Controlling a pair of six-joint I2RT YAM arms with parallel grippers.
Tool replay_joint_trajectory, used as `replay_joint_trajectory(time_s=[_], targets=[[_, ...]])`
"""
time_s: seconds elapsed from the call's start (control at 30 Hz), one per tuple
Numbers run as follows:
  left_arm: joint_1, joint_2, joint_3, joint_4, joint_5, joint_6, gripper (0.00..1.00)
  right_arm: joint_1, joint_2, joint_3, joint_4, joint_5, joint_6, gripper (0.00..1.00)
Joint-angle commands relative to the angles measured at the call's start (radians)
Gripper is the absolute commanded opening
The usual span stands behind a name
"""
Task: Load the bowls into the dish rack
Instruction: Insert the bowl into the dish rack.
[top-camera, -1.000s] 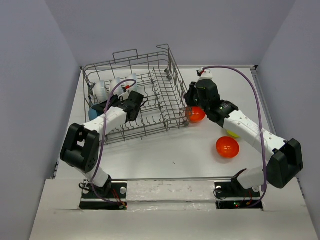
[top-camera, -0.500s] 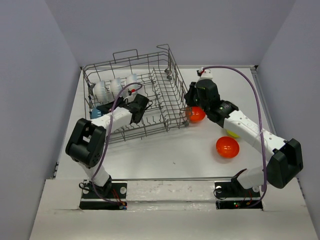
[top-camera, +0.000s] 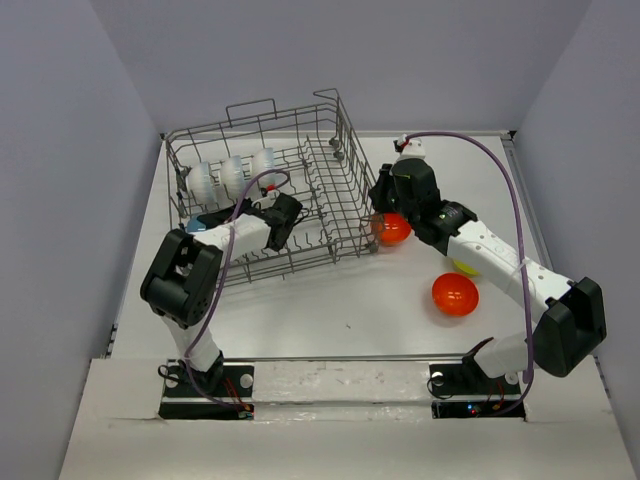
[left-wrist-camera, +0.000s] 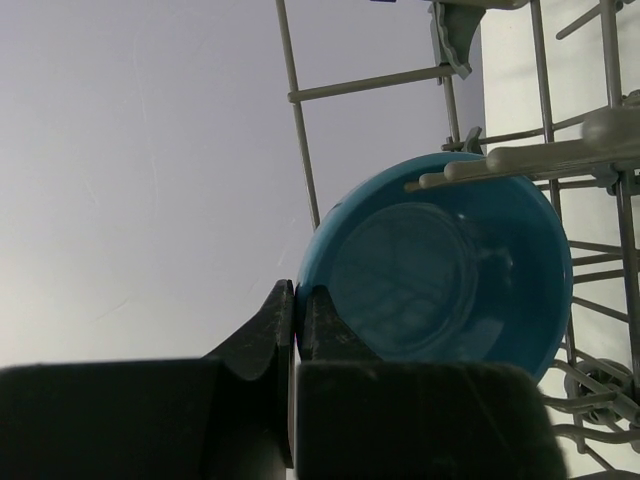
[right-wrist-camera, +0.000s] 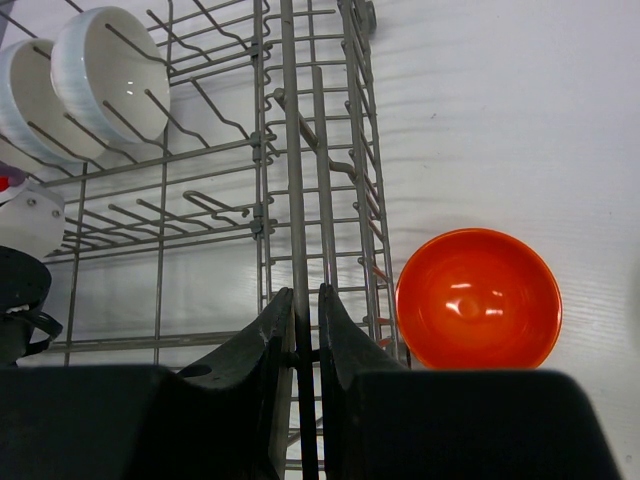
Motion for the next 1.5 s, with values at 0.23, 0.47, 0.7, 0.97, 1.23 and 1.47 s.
replay_joint_trajectory(time_s=[0.23, 0.47, 0.7, 0.97, 1.23, 1.47], targets=[[-0.041, 0.045, 0.064, -0.034, 0.108, -0.104, 0.26, -0.013, 0.005, -0.028, -0.081, 0.003, 0.065, 0.01], [-0.042, 0.064, 0.093, -0.058, 0.13, -0.135, 0.27, -0.013, 0.005, -0.031, -0.079, 0.004, 0.067, 0.01], [-0.03, 0.042, 0.102, -0.071, 0.131, -0.145, 0.27, -0.013, 0.003, -0.039, -0.079, 0.007, 0.065, 0.01], [-0.021, 0.003, 0.077, -0.057, 0.142, -0.132, 0.27, -0.013, 0.0, -0.039, -0.081, 0.006, 0.067, 0.01], [-0.004, -0.054, 0.074, -0.048, 0.114, -0.11, 0.01, -0.013, 0.0, -0.043, -0.079, 0.007, 0.064, 0.01], [0.025, -0.151, 0.013, 0.046, 0.093, 0.0, 0.0, -0.013, 0.008, -0.043, -0.081, 0.004, 0.065, 0.01]])
